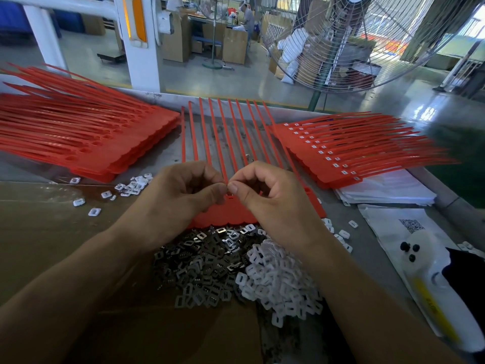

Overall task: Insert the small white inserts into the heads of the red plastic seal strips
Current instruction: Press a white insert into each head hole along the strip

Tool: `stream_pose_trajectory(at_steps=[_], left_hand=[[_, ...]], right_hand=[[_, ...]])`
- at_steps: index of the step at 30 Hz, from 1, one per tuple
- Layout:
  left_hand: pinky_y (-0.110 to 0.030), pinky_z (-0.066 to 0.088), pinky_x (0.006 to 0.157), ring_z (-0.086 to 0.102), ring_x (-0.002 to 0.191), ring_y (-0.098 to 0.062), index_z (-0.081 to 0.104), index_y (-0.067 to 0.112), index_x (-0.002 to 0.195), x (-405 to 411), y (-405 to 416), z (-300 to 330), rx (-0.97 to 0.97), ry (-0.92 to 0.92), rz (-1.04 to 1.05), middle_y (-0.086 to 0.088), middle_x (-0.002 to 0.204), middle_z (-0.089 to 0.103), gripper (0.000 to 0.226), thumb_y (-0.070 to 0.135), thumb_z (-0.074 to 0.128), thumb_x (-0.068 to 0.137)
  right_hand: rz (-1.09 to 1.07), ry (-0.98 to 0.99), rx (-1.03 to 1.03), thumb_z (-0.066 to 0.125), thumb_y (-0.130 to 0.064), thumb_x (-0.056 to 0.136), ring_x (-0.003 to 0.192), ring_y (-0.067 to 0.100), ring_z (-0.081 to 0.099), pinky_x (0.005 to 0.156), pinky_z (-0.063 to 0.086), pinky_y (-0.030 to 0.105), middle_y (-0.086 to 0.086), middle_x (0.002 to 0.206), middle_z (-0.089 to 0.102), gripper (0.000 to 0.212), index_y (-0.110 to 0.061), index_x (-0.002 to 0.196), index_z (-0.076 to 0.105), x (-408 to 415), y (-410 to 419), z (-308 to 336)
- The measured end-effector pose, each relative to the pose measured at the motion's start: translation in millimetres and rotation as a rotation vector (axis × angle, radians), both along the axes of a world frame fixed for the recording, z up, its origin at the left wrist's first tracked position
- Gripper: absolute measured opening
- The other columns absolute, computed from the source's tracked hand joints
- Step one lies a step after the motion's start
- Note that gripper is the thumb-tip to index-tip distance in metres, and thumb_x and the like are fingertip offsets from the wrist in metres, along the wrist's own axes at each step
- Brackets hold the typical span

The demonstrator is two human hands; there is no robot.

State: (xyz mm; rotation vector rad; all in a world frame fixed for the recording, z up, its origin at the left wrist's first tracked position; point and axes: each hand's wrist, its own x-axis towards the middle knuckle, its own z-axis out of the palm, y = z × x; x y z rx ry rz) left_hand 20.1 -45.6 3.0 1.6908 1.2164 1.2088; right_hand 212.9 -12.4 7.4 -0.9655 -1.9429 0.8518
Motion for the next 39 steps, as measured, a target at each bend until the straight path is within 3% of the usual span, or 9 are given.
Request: stream_pose_trajectory(at_steps=[6, 13, 19, 24, 39], left_hand=[[-0.030, 0.048, 0.061, 0.056, 0.066, -0.018, 0.071, 0.018, 0.085, 0.9, -1.5, 1.0, 0.004, 0.003, 0.005, -0.012, 0.079, 0.068, 0.027, 0.044, 0.067, 0.081], [-0.043, 0.048, 0.063, 0.057, 0.069, -0.036, 0.071, 0.017, 0.085, 0.7, -0.7, -0.1, 0.008, 0.022, 0.012, -0.017, 0.080, 0.067, 0.012, 0.027, 0.068, 0.091], [-0.024, 0.048, 0.061, 0.058, 0.065, -0.012, 0.071, 0.016, 0.085, 1.4, -0.3, -0.2, 0.000, 0.013, 0.027, -0.003, 0.076, 0.070, 0.017, 0.031, 0.066, 0.091], [-0.019, 0.047, 0.059, 0.057, 0.063, -0.008, 0.072, 0.019, 0.083, 0.5, -0.7, -0.2, 0.010, 0.026, 0.028, -0.002, 0.074, 0.070, 0.018, 0.033, 0.065, 0.092], [-0.028, 0.047, 0.059, 0.058, 0.063, -0.013, 0.071, 0.019, 0.081, 0.9, -0.4, -1.1, 0.006, 0.050, 0.071, -0.006, 0.073, 0.069, 0.024, 0.041, 0.065, 0.088]], right_hand=[[-0.007, -0.018, -0.004, 0.071, -0.022, 0.096, 0.065, -0.001, 0.054, 0.062, 0.041, 0.011, -0.021, 0.069, 0.060, 0.006, -0.024, 0.092, 0.074, -0.7, 0.3, -1.2], [0.010, -0.033, -0.004, 0.069, -0.023, 0.098, 0.065, -0.001, 0.052, 0.062, 0.042, 0.014, -0.017, 0.070, 0.059, 0.008, -0.026, 0.091, 0.072, -0.6, 0.0, -0.8], [0.019, -0.038, -0.014, 0.069, -0.022, 0.098, 0.062, -0.001, 0.051, 0.060, 0.040, 0.013, -0.021, 0.064, 0.056, 0.009, -0.025, 0.091, 0.073, -0.6, -0.7, 0.3], [0.009, -0.050, -0.022, 0.067, -0.023, 0.099, 0.063, 0.001, 0.053, 0.061, 0.042, 0.014, -0.017, 0.066, 0.059, 0.010, -0.026, 0.090, 0.071, -1.7, -1.3, 0.4], [0.016, -0.073, -0.035, 0.064, -0.025, 0.101, 0.063, 0.001, 0.052, 0.061, 0.045, 0.015, -0.013, 0.067, 0.058, 0.012, -0.028, 0.090, 0.069, -1.3, -0.5, -0.4]])
